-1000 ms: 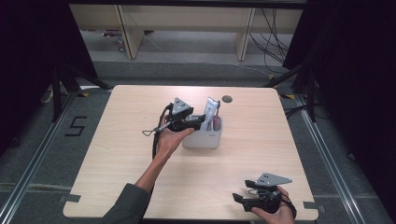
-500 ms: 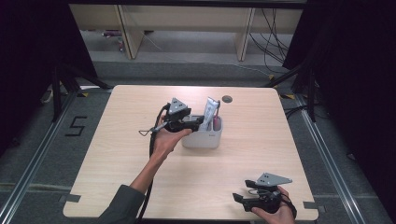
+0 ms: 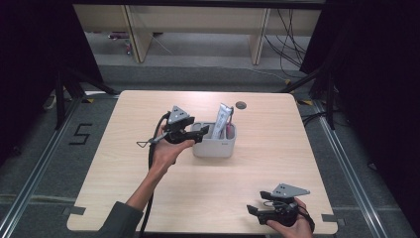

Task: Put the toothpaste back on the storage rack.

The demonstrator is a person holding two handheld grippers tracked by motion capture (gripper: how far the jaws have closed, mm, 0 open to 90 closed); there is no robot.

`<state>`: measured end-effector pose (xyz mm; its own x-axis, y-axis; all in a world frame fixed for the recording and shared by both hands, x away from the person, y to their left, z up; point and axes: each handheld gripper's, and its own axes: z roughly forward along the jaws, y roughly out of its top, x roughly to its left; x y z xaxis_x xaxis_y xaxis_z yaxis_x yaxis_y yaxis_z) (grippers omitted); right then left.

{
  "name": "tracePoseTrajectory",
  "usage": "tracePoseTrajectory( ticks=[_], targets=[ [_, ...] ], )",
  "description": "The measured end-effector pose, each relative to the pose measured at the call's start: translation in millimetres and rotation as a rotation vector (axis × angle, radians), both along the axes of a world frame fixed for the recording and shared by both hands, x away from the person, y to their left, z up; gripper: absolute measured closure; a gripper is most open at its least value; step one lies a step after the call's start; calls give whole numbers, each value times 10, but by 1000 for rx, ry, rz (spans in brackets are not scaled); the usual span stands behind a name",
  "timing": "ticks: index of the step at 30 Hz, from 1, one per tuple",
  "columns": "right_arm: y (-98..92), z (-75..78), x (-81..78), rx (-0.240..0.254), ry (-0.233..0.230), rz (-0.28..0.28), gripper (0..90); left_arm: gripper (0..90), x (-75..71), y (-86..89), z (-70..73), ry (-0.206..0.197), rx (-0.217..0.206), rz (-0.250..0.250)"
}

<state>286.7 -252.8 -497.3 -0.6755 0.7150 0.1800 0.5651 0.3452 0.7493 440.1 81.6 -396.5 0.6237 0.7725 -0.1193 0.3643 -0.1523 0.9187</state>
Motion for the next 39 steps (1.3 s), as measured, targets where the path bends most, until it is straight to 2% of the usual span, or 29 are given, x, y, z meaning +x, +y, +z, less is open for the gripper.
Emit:
tracePoseTrajectory(
  ticks=[2, 7, 9, 15, 16, 20, 29, 32, 35, 36, 39],
  targets=[
    [0, 0, 0, 0, 0, -1, 267, 338, -37, 24, -1, -5, 1, -4],
    [1, 2, -1, 1, 0, 1, 267, 305, -97, 95, -21, 12, -10, -5],
    [10, 4, -10, 10, 15, -4, 267, 297, -115, 124, -30, 15, -14, -4],
    [1, 3, 0, 1, -1, 0, 267, 274, -198, 185, -18, 14, -6, -19],
    [9, 4, -8, 9, 13, -5, 267, 272, -212, 188, -20, 14, -9, -22],
    [10, 5, -10, 10, 14, -6, 267, 266, -267, 209, -33, 16, -3, -34],
    [-1, 1, 2, 10, -8, -4, 267, 245, -417, 294, -51, 12, 9, -50],
    [19, -2, -12, 31, 19, -7, 267, 241, -475, 328, -58, 11, 5, -48],
    [13, 2, -11, 18, 13, -4, 267, 239, -522, 371, -80, 12, 13, -56],
    [5, 1, -4, 7, -3, 0, 267, 239, -538, 388, -88, 13, 19, -55],
    [0, 1, -1, 6, -3, 0, 267, 239, -585, 430, -120, 16, 10, -51]
  ],
)
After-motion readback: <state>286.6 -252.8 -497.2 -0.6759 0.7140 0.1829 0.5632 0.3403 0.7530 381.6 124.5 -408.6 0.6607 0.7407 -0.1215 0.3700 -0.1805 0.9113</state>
